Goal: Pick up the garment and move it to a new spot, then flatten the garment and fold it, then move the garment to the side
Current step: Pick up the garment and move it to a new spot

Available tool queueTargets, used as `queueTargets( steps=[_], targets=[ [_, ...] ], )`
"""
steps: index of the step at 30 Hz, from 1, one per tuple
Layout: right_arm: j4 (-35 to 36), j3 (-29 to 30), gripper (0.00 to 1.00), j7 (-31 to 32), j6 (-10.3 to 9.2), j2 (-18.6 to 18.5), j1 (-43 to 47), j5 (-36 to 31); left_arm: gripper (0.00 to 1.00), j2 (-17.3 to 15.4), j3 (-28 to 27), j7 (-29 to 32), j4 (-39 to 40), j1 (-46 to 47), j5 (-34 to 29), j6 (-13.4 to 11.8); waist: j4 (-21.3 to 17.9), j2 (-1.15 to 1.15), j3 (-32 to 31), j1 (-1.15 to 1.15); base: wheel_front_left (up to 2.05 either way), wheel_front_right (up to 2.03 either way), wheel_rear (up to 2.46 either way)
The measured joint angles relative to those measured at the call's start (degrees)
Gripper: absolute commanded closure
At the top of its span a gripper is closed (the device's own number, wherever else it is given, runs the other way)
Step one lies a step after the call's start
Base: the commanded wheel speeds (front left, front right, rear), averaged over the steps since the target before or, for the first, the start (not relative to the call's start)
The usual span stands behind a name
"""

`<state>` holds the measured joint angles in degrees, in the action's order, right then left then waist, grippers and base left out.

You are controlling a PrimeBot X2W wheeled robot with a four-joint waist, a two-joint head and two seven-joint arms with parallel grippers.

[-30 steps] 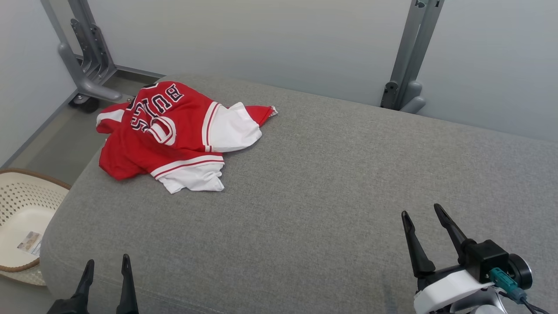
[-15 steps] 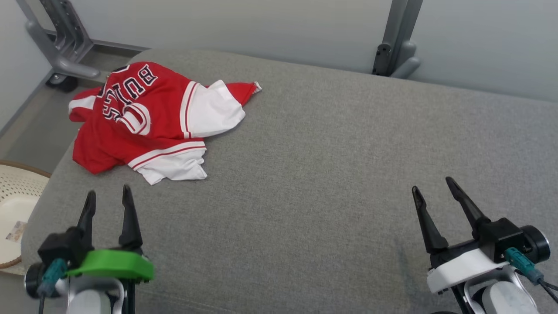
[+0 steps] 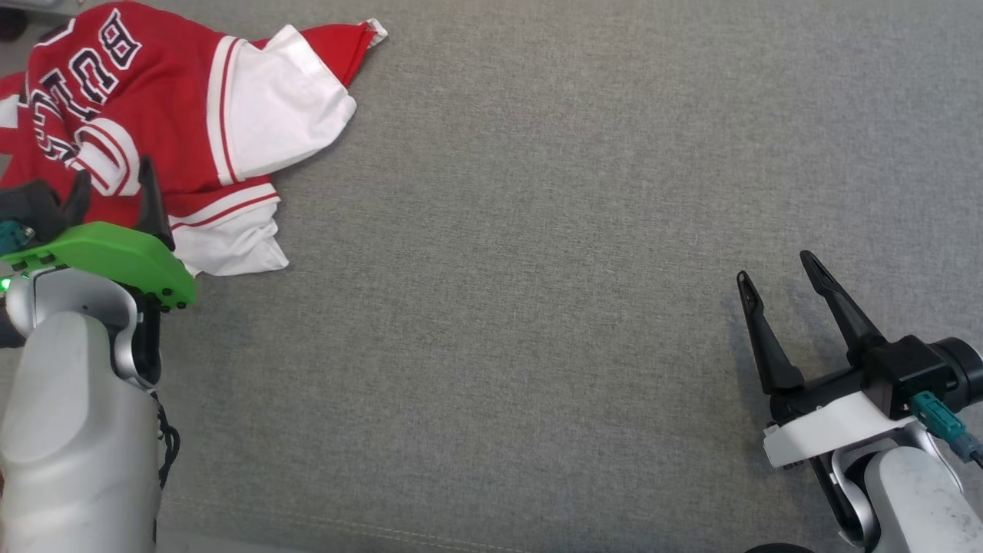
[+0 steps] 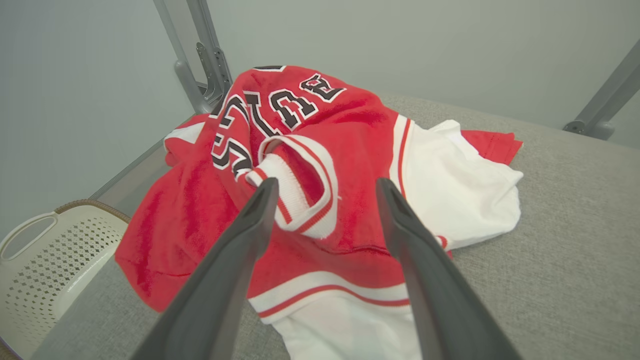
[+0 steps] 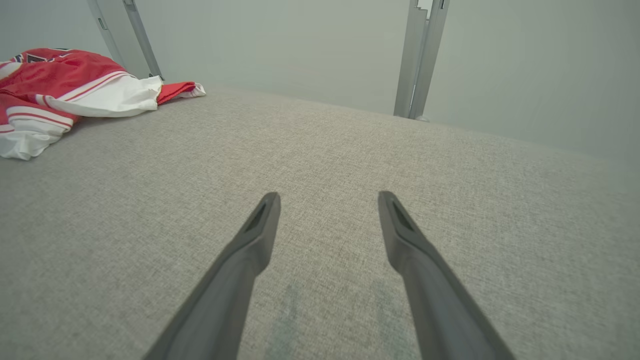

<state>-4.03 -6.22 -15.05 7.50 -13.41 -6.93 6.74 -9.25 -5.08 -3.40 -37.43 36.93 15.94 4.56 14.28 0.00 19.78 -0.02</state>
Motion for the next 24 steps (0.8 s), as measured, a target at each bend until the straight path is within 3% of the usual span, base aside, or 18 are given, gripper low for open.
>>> queueTargets(
  steps=[3,13,14,15,16,17,24],
  targets=[
    [0.36,-0.30,0.00,0.00,0.00,0.01,-0.65,0.18,0.00,-2.44,-0.30,1.36,-5.90,4.36,-0.80,-1.64,-1.79,0.00,2.78,0.00,0.00,0.00,0.00],
    [0.09,-0.87,0.00,0.00,0.00,0.35,-1.46,0.57,0.00,-5.21,1.86,1.80,-16.41,9.18,-2.47,-1.74,-5.54,0.00,5.37,0.01,0.00,0.00,0.00],
    [0.12,-0.90,0.00,0.00,0.00,0.51,-1.69,0.58,0.09,-5.33,2.03,1.80,-17.28,9.34,-2.49,-1.79,-5.76,0.00,5.38,0.01,0.00,0.00,0.00],
    [0.15,-0.85,0.00,0.00,0.00,0.57,-1.80,0.59,0.43,-5.45,2.23,1.75,-18.06,9.54,-2.57,-1.81,-5.94,0.00,5.35,0.01,0.00,0.00,0.00],
    [0.14,-0.77,0.00,0.00,0.00,0.62,-1.82,0.63,0.53,-5.50,2.22,1.34,-18.64,9.71,-2.56,-1.80,-6.04,0.00,5.26,0.01,0.00,0.00,0.00],
    [0.13,-0.75,0.00,0.00,0.00,0.67,-1.82,0.67,1.00,-5.50,2.21,0.56,-18.96,9.84,-2.46,-1.79,-6.10,0.00,5.10,0.01,0.00,0.00,0.00],
    [-0.33,-0.24,0.00,0.00,0.00,1.70,-1.03,0.67,1.00,-5.54,3.22,-3.57,-16.84,12.57,-2.31,-1.03,-6.23,0.00,3.32,0.02,0.00,0.00,0.00]
  ],
)
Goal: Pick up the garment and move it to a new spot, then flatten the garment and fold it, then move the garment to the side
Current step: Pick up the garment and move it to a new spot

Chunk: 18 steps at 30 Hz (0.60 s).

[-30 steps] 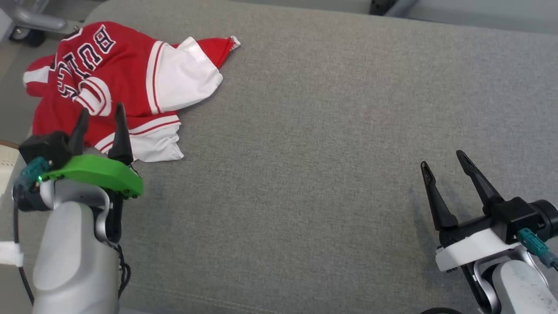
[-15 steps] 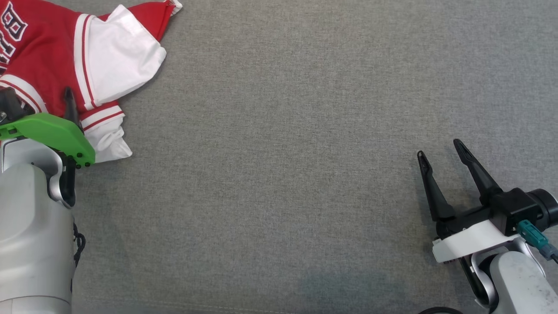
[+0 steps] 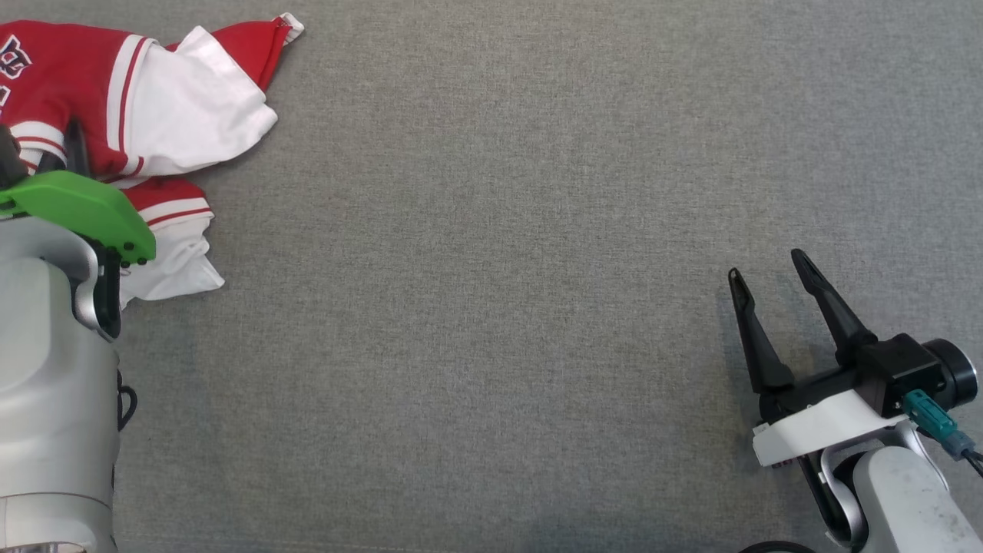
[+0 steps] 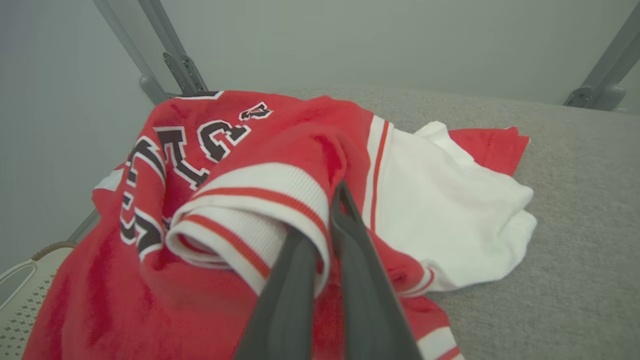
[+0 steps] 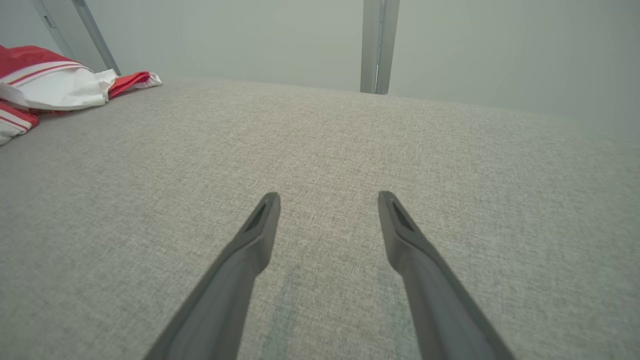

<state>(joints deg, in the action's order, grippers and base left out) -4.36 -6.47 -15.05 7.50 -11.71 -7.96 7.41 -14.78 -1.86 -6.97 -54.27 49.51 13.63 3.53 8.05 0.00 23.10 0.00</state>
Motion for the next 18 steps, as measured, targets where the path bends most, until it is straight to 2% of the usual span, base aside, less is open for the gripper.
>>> queueTargets(
  steps=[5,9,13,18],
  targets=[
    [-0.44,-0.02,0.00,0.00,0.00,1.49,1.58,0.53,1.00,-1.45,2.21,2.00,7.95,2.54,-0.59,1.85,0.33,0.00,-2.59,0.00,0.00,0.00,0.00],
    [-0.67,-0.16,0.00,0.00,0.00,3.09,1.86,0.71,1.00,-2.12,3.61,6.52,17.33,3.29,1.00,3.04,0.23,0.00,-4.62,0.00,0.00,0.00,0.00],
    [-0.96,-0.16,0.00,0.00,0.00,4.42,2.41,1.07,1.00,-1.82,5.60,13.24,30.52,2.99,4.69,3.56,-0.45,0.00,-6.56,0.00,0.00,0.00,0.00],
    [-1.19,0.59,0.00,0.00,0.00,5.67,3.00,1.19,1.00,0.70,8.35,22.95,49.11,0.10,11.99,3.71,-2.44,0.00,-8.15,0.00,0.00,0.00,0.00]
  ],
)
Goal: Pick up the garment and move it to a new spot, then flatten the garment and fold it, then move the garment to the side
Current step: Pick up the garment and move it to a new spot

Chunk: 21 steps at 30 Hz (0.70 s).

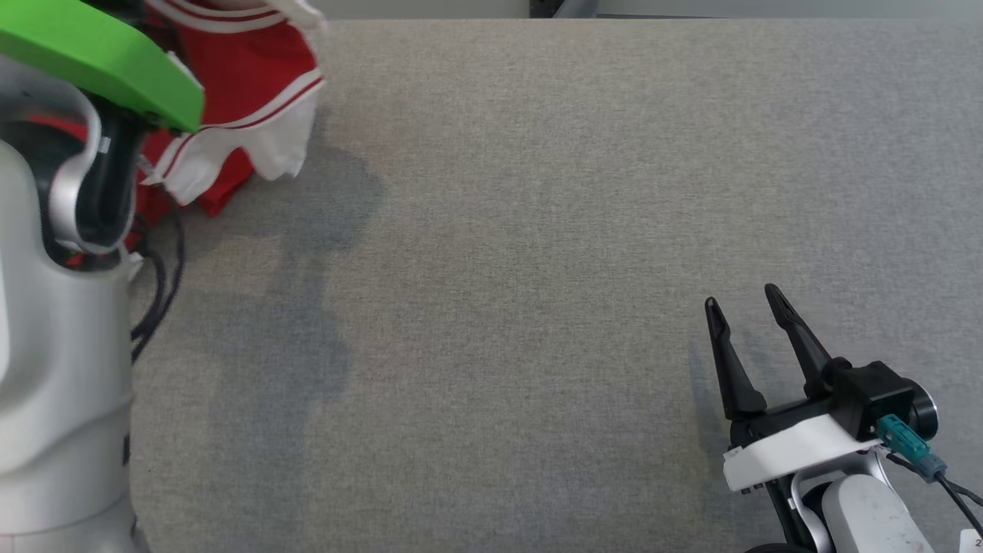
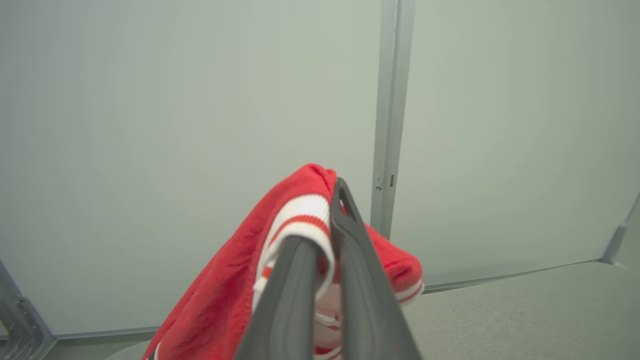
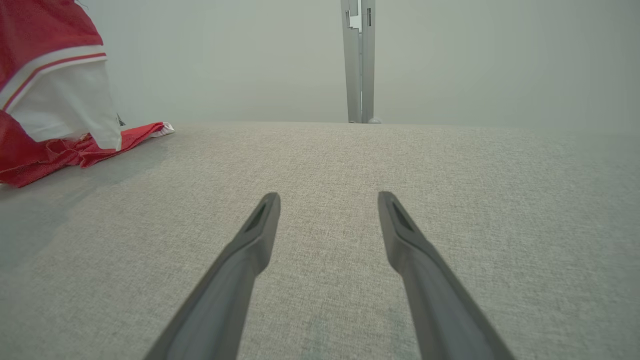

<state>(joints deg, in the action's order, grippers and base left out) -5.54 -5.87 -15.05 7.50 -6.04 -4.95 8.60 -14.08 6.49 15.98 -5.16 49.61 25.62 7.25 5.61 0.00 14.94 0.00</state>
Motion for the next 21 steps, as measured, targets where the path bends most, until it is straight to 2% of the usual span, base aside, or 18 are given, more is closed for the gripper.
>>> queueTargets(
  steps=[5,8,11,16,21],
  targets=[
    [0.07,1.10,0.00,-0.01,0.00,0.91,0.15,0.14,1.00,3.48,3.36,8.12,15.57,-3.74,5.37,-0.48,-2.62,0.00,-1.10,0.00,0.00,0.00,0.00],
    [0.12,1.34,0.00,0.00,0.00,1.27,0.15,0.26,1.00,5.35,5.73,11.27,19.89,-5.87,7.90,-0.82,-3.83,0.00,-1.39,0.00,0.00,0.00,0.00],
    [0.14,1.66,0.00,0.00,0.00,1.58,0.19,0.32,1.00,7.65,9.06,14.63,24.74,-8.43,10.51,-2.24,-5.74,0.00,-1.76,0.00,0.00,0.00,0.00],
    [0.20,1.22,0.00,0.00,0.00,2.29,-0.05,0.65,1.00,9.81,14.62,15.86,27.03,-13.50,13.60,-4.74,-9.42,0.00,-1.93,0.00,0.00,0.00,0.00],
    [0.04,0.59,0.00,0.00,0.00,2.71,-0.30,1.01,1.00,11.06,23.66,14.16,24.57,-14.31,12.93,-5.37,-13.64,0.00,-1.58,0.00,0.00,0.00,0.00]
  ],
)
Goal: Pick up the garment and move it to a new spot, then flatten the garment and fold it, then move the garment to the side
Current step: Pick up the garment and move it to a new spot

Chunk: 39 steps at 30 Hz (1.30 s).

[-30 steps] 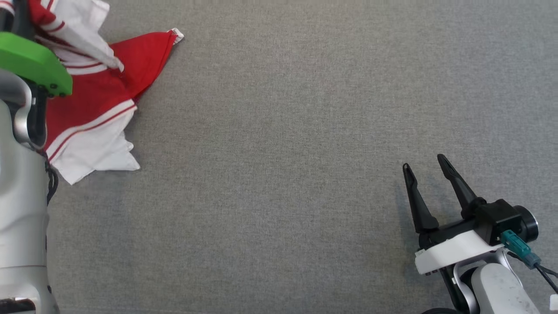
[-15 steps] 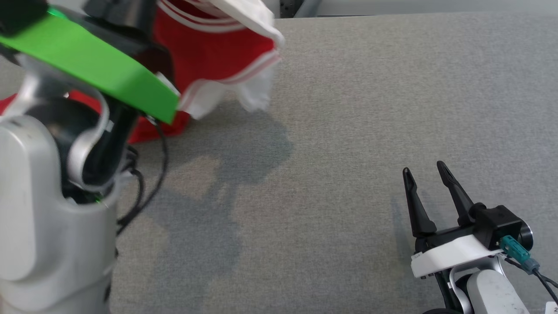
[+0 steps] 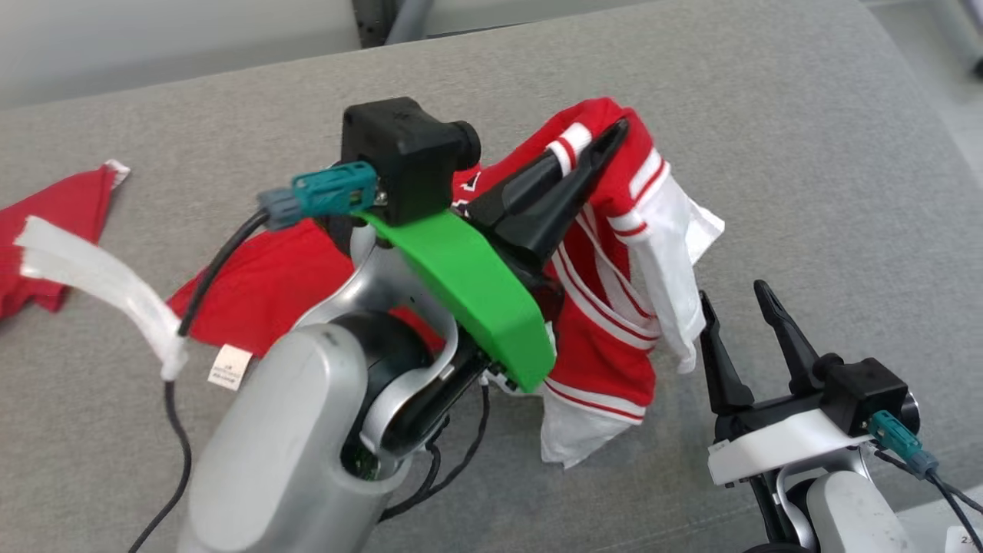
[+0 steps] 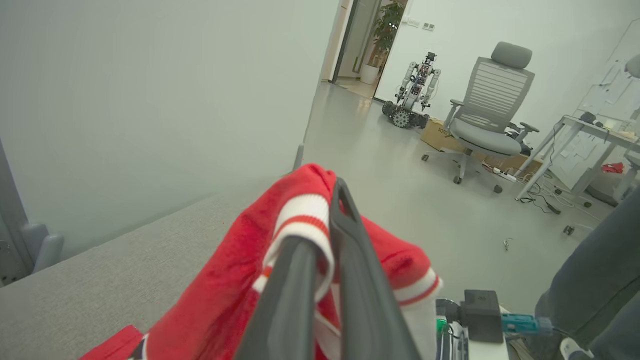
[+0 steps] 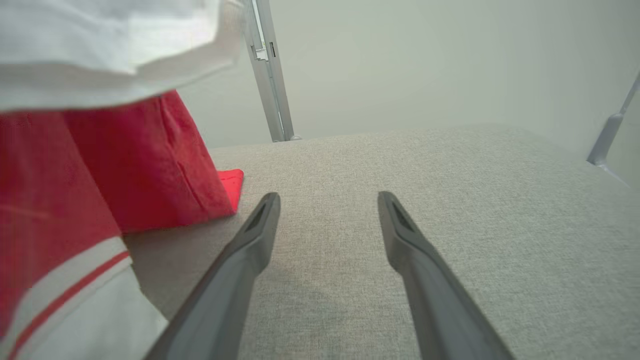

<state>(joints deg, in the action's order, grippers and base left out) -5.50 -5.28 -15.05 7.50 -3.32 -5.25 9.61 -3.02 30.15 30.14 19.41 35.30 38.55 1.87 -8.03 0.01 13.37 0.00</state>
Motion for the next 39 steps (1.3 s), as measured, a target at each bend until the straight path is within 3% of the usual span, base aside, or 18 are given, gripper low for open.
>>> queueTargets(
  steps=[9,13,14,15,16,20,25,29,31,34,39],
  targets=[
    [-0.29,-0.79,0.00,-0.01,0.00,0.36,-0.79,3.12,1.00,0.21,4.60,-14.18,-27.61,5.21,-2.80,-3.21,-8.80,0.00,1.33,0.00,0.00,0.00,0.00],
    [-0.29,-1.09,0.00,0.00,0.00,0.35,-0.30,4.71,1.00,0.33,8.25,-21.08,-40.18,7.77,-2.64,-1.88,-12.42,0.00,1.95,0.00,0.00,0.00,0.00],
    [-0.29,-1.20,0.00,0.00,0.00,0.35,-0.04,4.93,0.72,0.24,9.31,-22.51,-43.00,8.31,-2.72,-1.52,-13.22,0.00,2.11,0.00,0.00,0.00,0.00],
    [-0.32,-1.20,0.00,0.00,0.00,0.35,0.22,4.94,0.51,0.25,10.48,-23.54,-45.34,8.80,-2.80,-1.27,-13.93,0.00,2.26,0.00,0.00,0.00,0.00],
    [-0.32,-1.32,0.00,0.00,0.00,0.38,0.31,5.02,0.00,0.24,11.65,-23.84,-47.25,9.16,-2.69,-0.81,-14.56,0.00,2.40,0.00,0.00,0.00,0.00],
    [-0.27,-0.85,0.00,0.00,0.00,0.38,1.08,5.31,0.00,0.29,15.50,-23.61,-51.05,9.83,0.02,-0.12,-15.84,0.00,2.77,0.00,0.00,0.00,0.00],
    [-0.14,-0.12,0.00,0.00,0.00,0.43,1.77,4.05,0.00,-0.07,18.02,-22.04,-51.52,11.00,-0.88,-0.67,-14.36,0.00,2.66,0.00,0.00,0.00,0.00],
    [0.14,0.98,0.00,0.00,0.00,0.43,3.04,2.47,0.00,-3.86,19.64,-21.80,-46.03,8.36,-2.70,-0.94,-12.34,0.00,1.61,0.00,0.00,0.00,0.00],
    [0.92,1.59,0.00,0.00,0.01,0.47,3.90,0.59,0.00,-7.68,20.73,-23.04,-38.79,3.59,-3.99,-2.24,-10.71,0.00,0.15,0.00,0.00,0.00,0.00],
    [2.14,2.47,0.00,-0.01,0.01,0.48,4.75,-1.05,0.00,-12.20,19.82,-25.65,-31.60,-2.78,-4.74,-6.20,-9.20,0.00,-1.50,0.00,0.00,0.00,0.00],
    [4.59,3.94,0.00,0.00,0.01,0.49,6.82,-3.03,0.00,-17.17,15.43,-33.55,-21.84,-14.08,-4.99,-13.82,-6.22,0.00,-3.90,0.00,0.00,0.00,0.00]
  ],
)
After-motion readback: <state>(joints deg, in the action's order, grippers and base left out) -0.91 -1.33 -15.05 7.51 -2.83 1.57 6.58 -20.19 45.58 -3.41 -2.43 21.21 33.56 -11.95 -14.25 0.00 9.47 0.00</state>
